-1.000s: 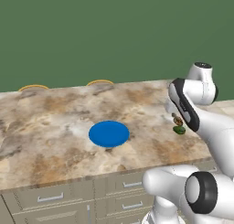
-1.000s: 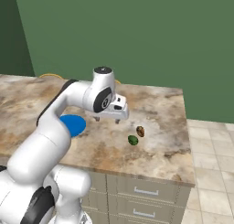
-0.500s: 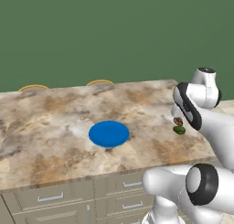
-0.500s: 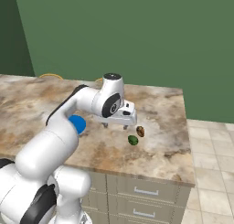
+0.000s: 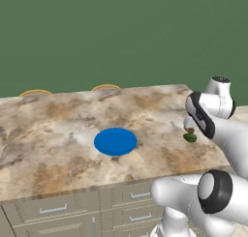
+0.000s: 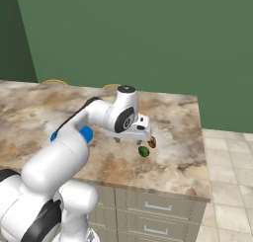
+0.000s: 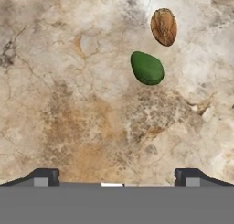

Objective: Pick the avocado and bread from the counter and place them on the plate. Then pick the jam from the cabinet and place it next to the plate. Lastly close the cabinet door.

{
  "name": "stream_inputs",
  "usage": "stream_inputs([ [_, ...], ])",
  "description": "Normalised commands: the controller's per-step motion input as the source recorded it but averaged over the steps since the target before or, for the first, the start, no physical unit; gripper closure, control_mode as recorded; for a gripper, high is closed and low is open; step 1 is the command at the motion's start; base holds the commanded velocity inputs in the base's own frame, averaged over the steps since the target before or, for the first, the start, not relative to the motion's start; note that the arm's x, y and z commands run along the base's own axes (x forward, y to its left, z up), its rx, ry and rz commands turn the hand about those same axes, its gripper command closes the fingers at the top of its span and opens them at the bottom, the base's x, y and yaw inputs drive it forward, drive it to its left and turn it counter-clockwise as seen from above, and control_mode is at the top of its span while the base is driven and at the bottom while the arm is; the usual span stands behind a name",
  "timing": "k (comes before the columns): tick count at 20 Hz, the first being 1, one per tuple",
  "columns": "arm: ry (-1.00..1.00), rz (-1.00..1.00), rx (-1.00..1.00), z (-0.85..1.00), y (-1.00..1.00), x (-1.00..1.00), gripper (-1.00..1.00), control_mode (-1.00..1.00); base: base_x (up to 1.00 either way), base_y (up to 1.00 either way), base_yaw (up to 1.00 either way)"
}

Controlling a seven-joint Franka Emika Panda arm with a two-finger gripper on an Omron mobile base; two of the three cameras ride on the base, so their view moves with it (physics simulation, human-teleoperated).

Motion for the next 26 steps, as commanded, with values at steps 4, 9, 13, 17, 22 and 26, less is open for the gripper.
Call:
stream_inputs([
  [4,0.0,0.0,0.0,-0.23,0.0,0.0,-1.0,-1.0,0.0,0.0,0.0],
  [9,0.0,0.0,0.0,-0.23,-0.08,0.0,-1.0,-1.0,0.0,0.0,0.0],
  [13,0.0,0.0,0.0,-0.16,-0.08,0.01,-1.0,-1.0,0.0,0.0,0.0],
  [17,0.0,0.0,0.0,-0.14,-0.04,0.05,-1.0,-1.0,0.0,0.0,0.0],
  [22,0.0,0.0,0.0,-0.17,-0.04,0.14,-1.0,-1.0,0.0,0.0,0.0],
  [26,0.0,0.0,0.0,-0.13,-0.09,0.16,-1.0,-1.0,0.0,0.0,0.0],
])
